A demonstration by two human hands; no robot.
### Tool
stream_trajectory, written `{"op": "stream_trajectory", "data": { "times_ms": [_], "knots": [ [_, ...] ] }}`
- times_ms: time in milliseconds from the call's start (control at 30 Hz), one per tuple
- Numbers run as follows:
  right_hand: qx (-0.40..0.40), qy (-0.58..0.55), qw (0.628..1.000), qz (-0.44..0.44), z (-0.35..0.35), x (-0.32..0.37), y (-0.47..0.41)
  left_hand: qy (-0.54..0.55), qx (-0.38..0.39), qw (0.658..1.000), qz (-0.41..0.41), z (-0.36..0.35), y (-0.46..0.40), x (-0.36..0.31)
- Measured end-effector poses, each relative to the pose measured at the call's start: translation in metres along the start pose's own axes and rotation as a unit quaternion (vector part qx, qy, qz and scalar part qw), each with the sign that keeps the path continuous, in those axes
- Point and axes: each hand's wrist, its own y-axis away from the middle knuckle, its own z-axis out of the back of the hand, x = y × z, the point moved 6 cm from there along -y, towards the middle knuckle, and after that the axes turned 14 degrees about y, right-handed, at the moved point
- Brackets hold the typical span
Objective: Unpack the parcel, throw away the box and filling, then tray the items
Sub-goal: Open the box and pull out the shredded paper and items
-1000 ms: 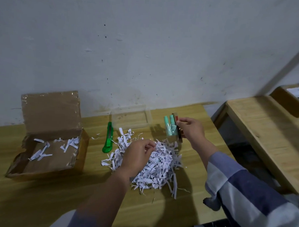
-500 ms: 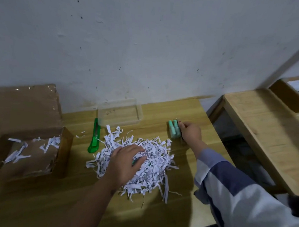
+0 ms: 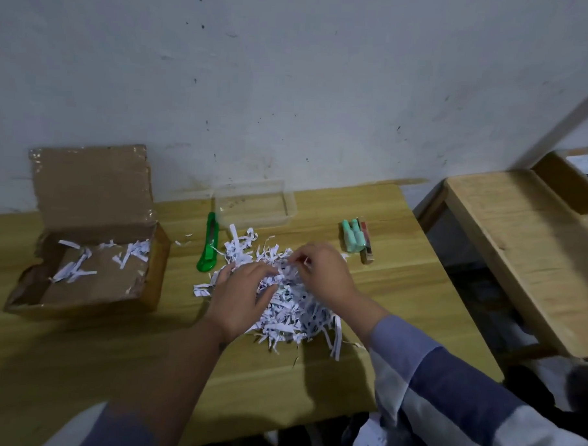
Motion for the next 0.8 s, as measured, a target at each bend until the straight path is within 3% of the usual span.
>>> {"op": "stream_trajectory", "data": {
  "times_ms": [100, 233, 400, 533, 800],
  "knots": [
    [0.062, -0.001, 0.997, 0.051, -0.015, 0.021, 0.010, -0.028, 0.027, 0.998, 0.040, 0.000, 0.007, 0.008],
    [0.091, 0.104, 0.989, 0.043, -0.026, 0.012, 0.014, -0.050, 0.072, 0.992, 0.088, -0.001, 0.016, 0.026],
    [0.157, 0.201, 0.965, 0.051, -0.031, 0.017, 0.011, -0.047, 0.098, 0.989, 0.097, -0.005, 0.022, 0.030],
    [0.152, 0.274, 0.947, 0.071, -0.038, 0.032, 0.008, -0.052, 0.115, 0.987, 0.099, -0.008, 0.023, 0.026],
    [0.115, 0.146, 0.981, -0.049, -0.004, 0.008, -0.007, -0.056, 0.131, 0.984, 0.106, -0.006, 0.024, 0.026]
  ]
}}
